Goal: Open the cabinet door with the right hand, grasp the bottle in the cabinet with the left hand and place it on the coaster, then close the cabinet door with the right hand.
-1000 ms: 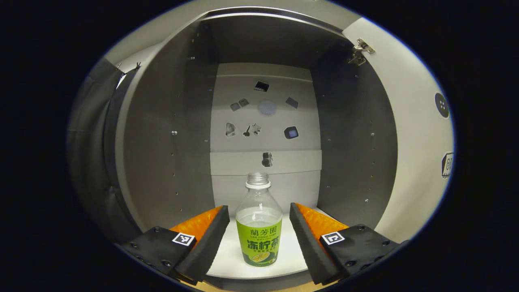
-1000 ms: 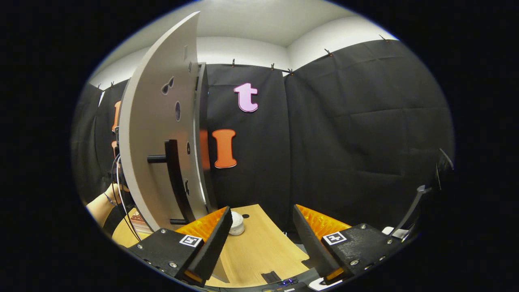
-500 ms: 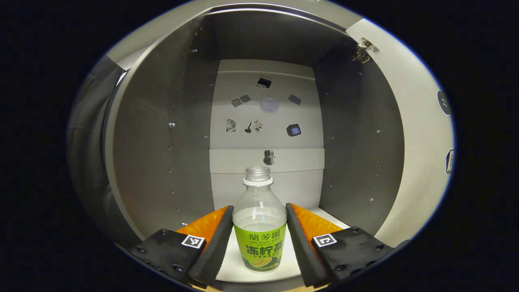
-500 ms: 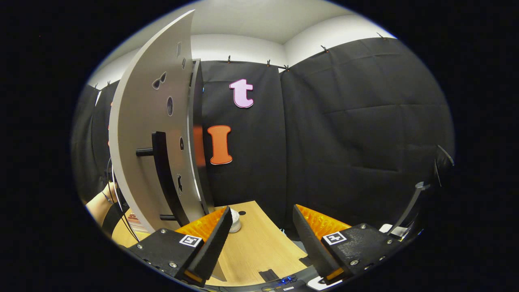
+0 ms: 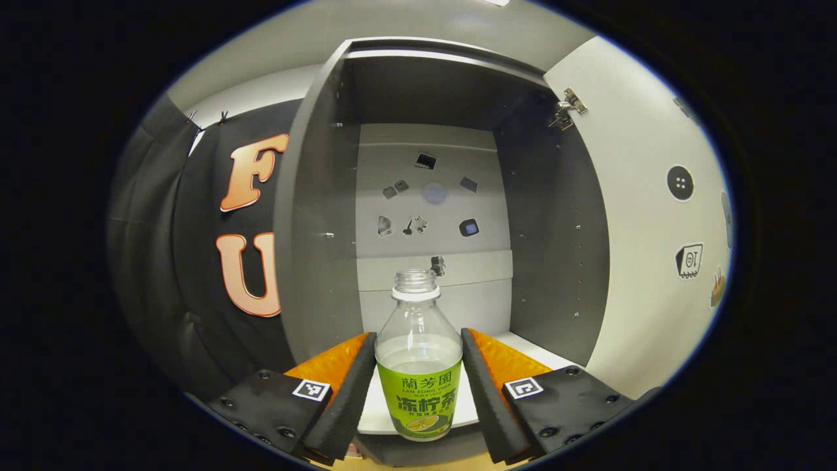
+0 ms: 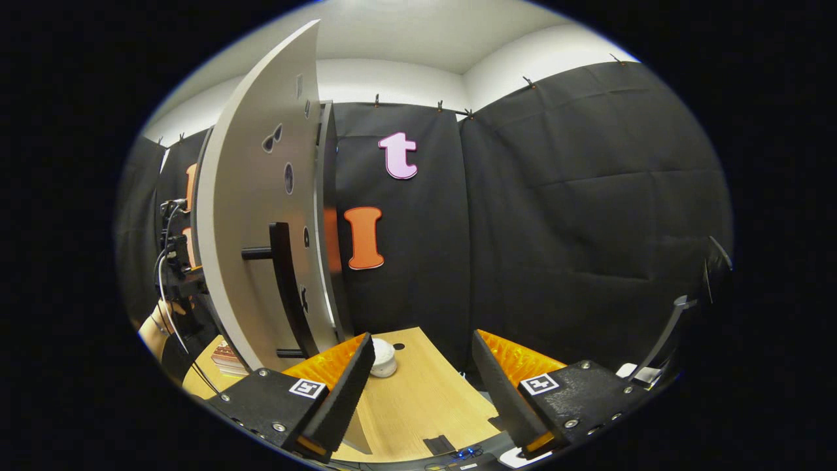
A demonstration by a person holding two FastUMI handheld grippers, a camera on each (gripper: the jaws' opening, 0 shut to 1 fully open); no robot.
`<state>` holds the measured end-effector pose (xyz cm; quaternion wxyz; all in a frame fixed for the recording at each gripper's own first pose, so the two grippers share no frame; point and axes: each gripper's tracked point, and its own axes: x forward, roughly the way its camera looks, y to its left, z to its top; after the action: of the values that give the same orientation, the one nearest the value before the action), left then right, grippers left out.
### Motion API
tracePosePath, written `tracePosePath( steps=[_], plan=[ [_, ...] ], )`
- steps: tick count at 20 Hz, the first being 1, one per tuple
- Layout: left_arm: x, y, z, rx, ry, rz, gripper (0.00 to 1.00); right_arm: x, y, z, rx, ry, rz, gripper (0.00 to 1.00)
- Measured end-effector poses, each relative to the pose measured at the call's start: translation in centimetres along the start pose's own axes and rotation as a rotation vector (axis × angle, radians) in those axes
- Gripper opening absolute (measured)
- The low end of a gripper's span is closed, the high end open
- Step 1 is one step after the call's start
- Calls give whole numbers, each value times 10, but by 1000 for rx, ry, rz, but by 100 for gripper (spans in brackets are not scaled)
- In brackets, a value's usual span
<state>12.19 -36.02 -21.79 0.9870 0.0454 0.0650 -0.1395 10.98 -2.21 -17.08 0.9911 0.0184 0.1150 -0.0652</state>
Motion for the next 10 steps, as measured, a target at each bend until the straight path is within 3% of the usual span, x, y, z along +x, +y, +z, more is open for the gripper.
tracePosePath(
  steps=[1,5,6,10],
  plan=[
    [-10,6,-1,8,0,6,82,-1,1,0,1,-4,5,98],
    [-46,30,-14,15,13,31,80,-4,6,1,4,-9,29,98],
    [-53,37,-17,11,17,38,81,-4,7,0,3,-8,36,93],
    [-88,64,-38,-4,38,68,82,-8,12,-2,-5,-3,65,93]
  ],
)
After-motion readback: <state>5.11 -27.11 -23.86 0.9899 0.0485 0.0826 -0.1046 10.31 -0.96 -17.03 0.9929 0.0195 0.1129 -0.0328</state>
